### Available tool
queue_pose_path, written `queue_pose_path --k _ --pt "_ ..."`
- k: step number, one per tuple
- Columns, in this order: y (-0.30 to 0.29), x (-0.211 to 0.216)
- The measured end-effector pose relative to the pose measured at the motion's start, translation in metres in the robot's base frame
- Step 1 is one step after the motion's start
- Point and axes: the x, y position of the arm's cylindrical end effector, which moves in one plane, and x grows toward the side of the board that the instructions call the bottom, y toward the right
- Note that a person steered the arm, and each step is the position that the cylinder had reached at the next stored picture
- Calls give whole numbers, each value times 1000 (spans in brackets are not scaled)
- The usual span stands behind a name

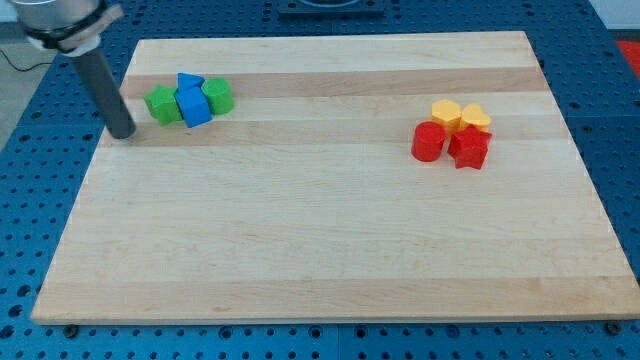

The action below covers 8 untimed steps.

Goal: Push green star in to blur blocks

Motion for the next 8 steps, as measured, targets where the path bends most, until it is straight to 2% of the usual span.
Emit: queue_pose_path --k 2,5,6,7,8 --pt "-7 -24" --pt "16 -52" --pt "9 -49" --pt "6 -22" --pt "24 -17"
